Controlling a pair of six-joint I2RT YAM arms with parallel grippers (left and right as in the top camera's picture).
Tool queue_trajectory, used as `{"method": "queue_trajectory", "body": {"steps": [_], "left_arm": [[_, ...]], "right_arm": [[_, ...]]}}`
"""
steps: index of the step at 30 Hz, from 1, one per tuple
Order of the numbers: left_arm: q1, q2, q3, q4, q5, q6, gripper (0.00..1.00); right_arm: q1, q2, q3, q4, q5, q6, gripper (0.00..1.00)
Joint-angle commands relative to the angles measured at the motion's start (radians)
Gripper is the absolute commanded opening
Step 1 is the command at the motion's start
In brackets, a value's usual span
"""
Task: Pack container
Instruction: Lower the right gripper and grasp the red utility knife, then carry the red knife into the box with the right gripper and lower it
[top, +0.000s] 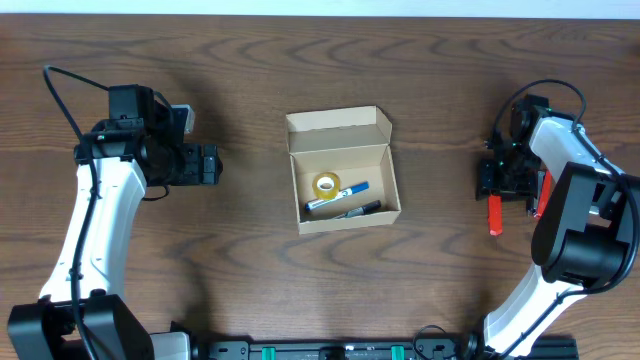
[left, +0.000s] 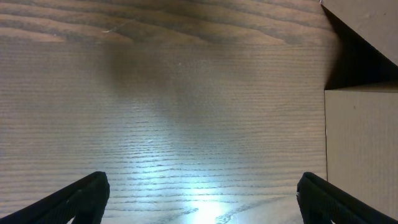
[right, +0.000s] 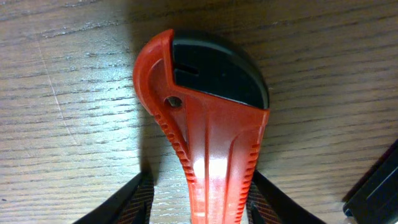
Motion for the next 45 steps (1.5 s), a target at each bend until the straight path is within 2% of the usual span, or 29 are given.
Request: {"method": "queue_trajectory", "body": {"steps": [1, 5, 6, 8, 10, 18, 23, 26, 30, 33, 36, 38, 41, 45], "left_arm": [[-0.002, -0.017, 0.001, -0.005, -0.003, -0.002, 0.95], [-0.002, -0.018, 0.001, -0.009, -0.003, -0.002, 0.95], [-0.002, -0.018, 0.001, -0.009, -0.003, -0.002, 0.95], [-0.002, -0.018, 0.001, -0.009, -0.003, -0.002, 0.95], [-0.002, -0.018, 0.001, -0.009, -0.003, -0.002, 0.96], [-0.002, -0.018, 0.002, -0.009, -0.004, -0.001, 0.95], [-0.002, -0.034, 0.002, -0.009, -0.008, -0.001, 0.95], [-0.002, -0.051, 0.002, -0.008, -0.023, -0.001, 0.95], [-0.002, -0.064, 0.002, -0.008, -0.03, 0.0, 0.95], [-0.002, -0.064, 0.002, -0.008, -0.03, 0.0, 0.95], [-0.002, -0.064, 0.002, -0.008, -0.03, 0.0, 0.95], [-0.002, -0.064, 0.002, -0.009, -0.03, 0.0, 0.96], [-0.002, -0.064, 0.002, -0.009, -0.03, 0.0, 0.95], [-0.002, -0.064, 0.002, -0.013, -0.029, 0.0, 0.95]], "right_arm": [[-0.008, 0.035, -0.037, 0.02, 0.022, 0.01, 0.39], [-0.008, 0.035, -0.037, 0.023, 0.022, 0.01, 0.28], [-0.008, 0.035, -0.037, 0.024, 0.022, 0.01, 0.24], [-0.008, 0.035, -0.037, 0.024, 0.021, 0.01, 0.09], [-0.008, 0.035, -0.037, 0.025, 0.021, 0.013, 0.02], [0.0, -0.004, -0.027, 0.076, -0.072, 0.014, 0.01], [0.027, -0.169, 0.048, 0.106, -0.261, 0.003, 0.01], [0.066, -0.306, 0.106, 0.152, -0.432, -0.066, 0.01], [0.173, -0.45, 0.173, 0.183, -0.58, -0.232, 0.01], [0.301, -0.518, 0.222, 0.109, -0.592, -0.468, 0.01], [0.45, -0.545, 0.27, -0.042, -0.592, -0.802, 0.01], [0.532, -0.544, 0.288, -0.13, -0.551, -0.966, 0.01], [0.637, -0.534, 0.289, -0.194, -0.407, -1.088, 0.01], [0.69, -0.51, 0.289, -0.173, -0.322, -1.121, 0.01]]}}
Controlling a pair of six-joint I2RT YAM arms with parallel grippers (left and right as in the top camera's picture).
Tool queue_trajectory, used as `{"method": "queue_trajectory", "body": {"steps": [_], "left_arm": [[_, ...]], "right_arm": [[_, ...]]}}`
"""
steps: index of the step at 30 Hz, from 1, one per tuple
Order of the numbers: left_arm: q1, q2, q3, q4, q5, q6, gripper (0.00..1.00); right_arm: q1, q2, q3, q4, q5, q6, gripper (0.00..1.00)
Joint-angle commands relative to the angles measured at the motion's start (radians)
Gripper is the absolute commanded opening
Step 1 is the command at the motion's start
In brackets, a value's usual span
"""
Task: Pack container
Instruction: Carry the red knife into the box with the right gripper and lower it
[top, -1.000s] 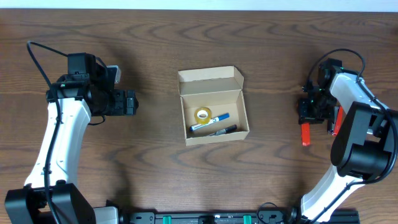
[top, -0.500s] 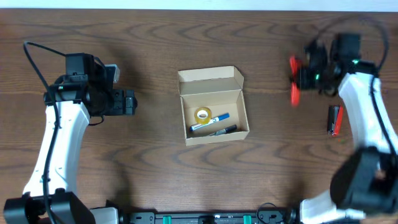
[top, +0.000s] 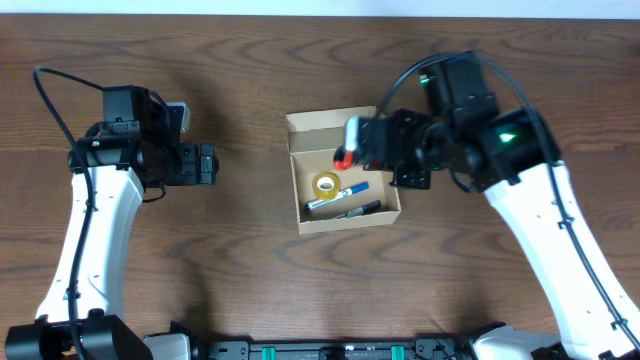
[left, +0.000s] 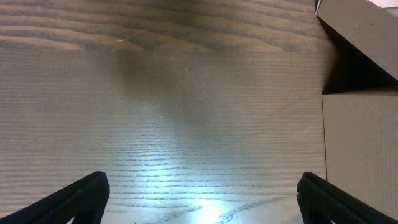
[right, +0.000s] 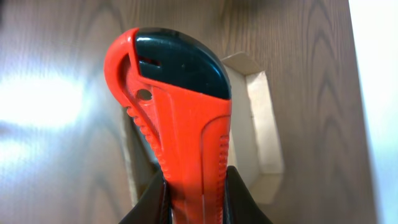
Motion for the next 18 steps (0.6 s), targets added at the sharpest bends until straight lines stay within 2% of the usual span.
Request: {"method": "queue_trajectory", "body": {"steps": [1, 9, 18], "left_arm": [[-0.002, -0.011, 0.002, -0.008, -0.006, 0.001, 0.95], [-0.002, -0.011, 0.002, -0.014, -0.002, 0.008, 0.95], [-0.002, -0.011, 0.002, -0.018, -0.002, 0.008, 0.95]], "right_arm": [[0.029, 0.026, 0.007, 0.007, 0.084, -0.165, 0.01], [0.063, 0.158, 0.007, 0.006, 0.073, -0.179, 0.01], [0.109, 0.372, 0.007, 0.007, 0.179, -0.13, 0.01]]}}
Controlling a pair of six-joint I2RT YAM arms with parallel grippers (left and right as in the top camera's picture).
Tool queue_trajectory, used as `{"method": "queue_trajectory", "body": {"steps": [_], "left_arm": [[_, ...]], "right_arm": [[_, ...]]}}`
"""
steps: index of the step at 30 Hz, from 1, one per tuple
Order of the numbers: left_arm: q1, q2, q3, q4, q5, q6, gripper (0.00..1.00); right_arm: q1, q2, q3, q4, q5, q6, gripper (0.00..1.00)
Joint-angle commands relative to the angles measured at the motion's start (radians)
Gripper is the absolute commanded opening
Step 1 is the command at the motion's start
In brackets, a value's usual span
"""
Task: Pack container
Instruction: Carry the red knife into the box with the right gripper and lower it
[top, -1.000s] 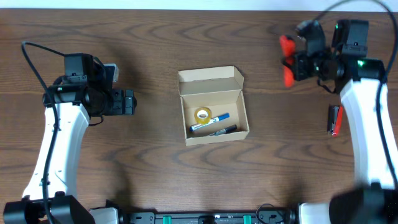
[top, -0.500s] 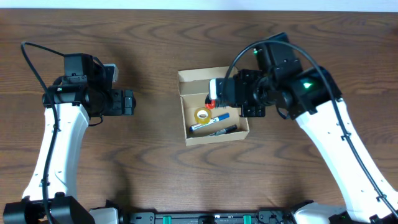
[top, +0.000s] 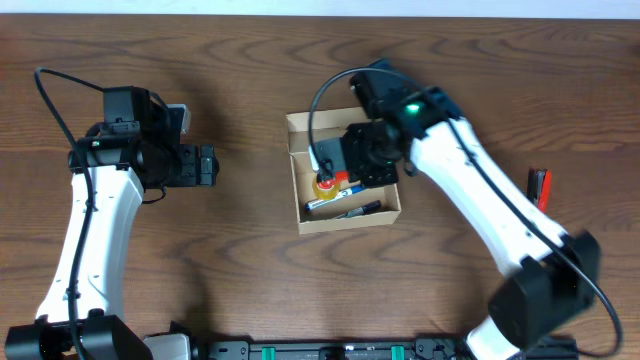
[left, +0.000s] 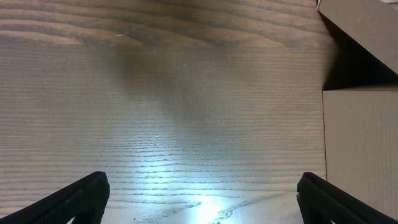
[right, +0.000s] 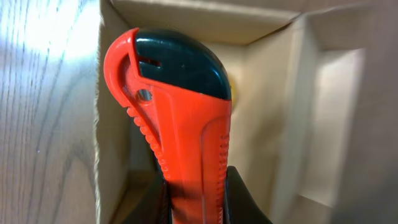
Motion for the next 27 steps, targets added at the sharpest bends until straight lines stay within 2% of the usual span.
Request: {"method": "queue_trajectory", "body": {"steps": [1, 17, 19, 21, 27], "left_arm": [[-0.002, -0.011, 0.002, -0.005, -0.003, 0.007, 0.96], [-0.002, -0.019, 0.002, -0.007, -0.003, 0.008, 0.95], [-0.002, -0.019, 0.002, -0.007, -0.003, 0.008, 0.95], [-0.002, -0.019, 0.002, -0.007, -0.003, 0.008, 0.95], [-0.002, -0.019, 0.002, -0.007, -0.003, 0.008, 0.95]], "right_arm": [[0.021, 0.072, 0.007, 0.006, 0.028, 0.013, 0.01], [0.01, 0.3, 0.007, 0.077, 0.017, -0.013, 0.01], [0.01, 0.305, 0.007, 0.081, 0.017, -0.013, 0.07], [0.01, 0.304, 0.007, 0.09, 0.017, -0.012, 0.23], [0.01, 0.302, 0.008, 0.101, 0.017, -0.012, 0.34]]}}
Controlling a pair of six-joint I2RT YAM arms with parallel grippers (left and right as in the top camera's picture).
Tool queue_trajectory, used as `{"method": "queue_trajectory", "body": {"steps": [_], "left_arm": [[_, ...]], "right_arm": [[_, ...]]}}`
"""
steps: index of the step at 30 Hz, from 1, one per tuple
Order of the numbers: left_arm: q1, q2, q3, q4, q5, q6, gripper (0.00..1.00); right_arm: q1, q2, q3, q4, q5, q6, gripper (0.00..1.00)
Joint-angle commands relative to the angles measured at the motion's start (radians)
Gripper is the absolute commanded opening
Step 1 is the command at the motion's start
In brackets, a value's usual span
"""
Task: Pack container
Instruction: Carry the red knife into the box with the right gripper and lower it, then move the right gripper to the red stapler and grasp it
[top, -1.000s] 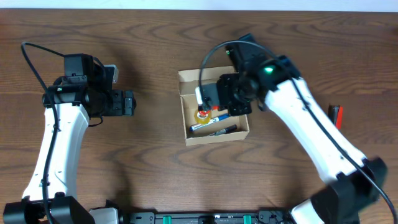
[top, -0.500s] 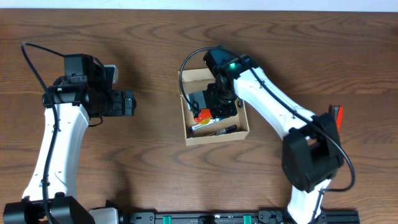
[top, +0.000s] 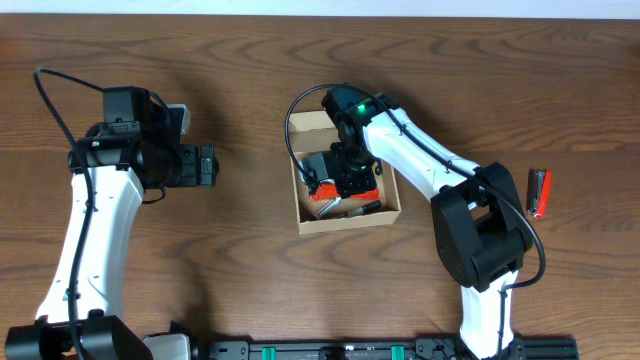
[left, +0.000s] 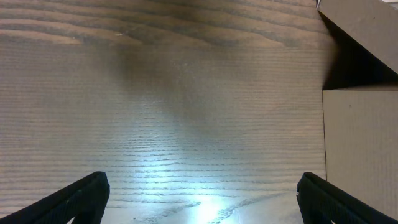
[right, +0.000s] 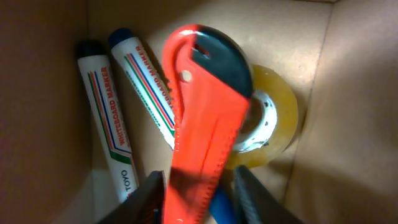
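The open cardboard box (top: 392, 205) sits mid-table. My right gripper (top: 338, 178) reaches down into it. In the right wrist view the red-and-black utility knife (right: 205, 106) lies tilted on the yellow tape roll (right: 277, 118), next to a black-capped marker (right: 102, 124) and a blue-capped marker (right: 146, 87). My right gripper (right: 202, 199) stands open, its fingers (right: 149, 199) spread apart from the knife handle between them. My left gripper (top: 208, 165) hangs open over bare wood left of the box, shown as the left gripper (left: 199, 202) with nothing in it.
A second red-and-black knife (top: 540, 192) lies on the table at the far right. The box's left wall and flap (left: 360, 143) fill the right edge of the left wrist view. The right arm crosses above the box's right side.
My right gripper has gone from just above the box down into it and opened. The knife now rests tilted on the tape roll. The left arm has not moved.
My right gripper stood open around a red knife on the table at the far right. Then it held the knife in the air beside the box, then over the box's opening. Now the knife lies in the box on the tape roll, loose.
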Motion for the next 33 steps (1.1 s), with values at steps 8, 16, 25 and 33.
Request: {"method": "queue_trajectory", "body": {"steps": [8, 16, 25, 33], "left_arm": [[-0.002, -0.017, 0.002, -0.004, -0.003, 0.008, 0.95], [-0.002, -0.017, 0.002, -0.003, -0.004, 0.007, 0.95], [-0.002, -0.017, 0.002, 0.002, -0.003, 0.008, 0.95], [-0.002, -0.017, 0.002, 0.002, -0.003, 0.007, 0.95]], "right_arm": [[0.003, -0.094, 0.091, -0.025, -0.035, 0.088, 0.33], [-0.039, -0.329, 0.219, -0.034, 0.037, 0.541, 0.34], [-0.438, -0.515, 0.235, -0.013, 0.503, 1.185, 0.57], [-0.895, -0.488, 0.229, -0.154, 0.412, 1.385, 0.77]]}}
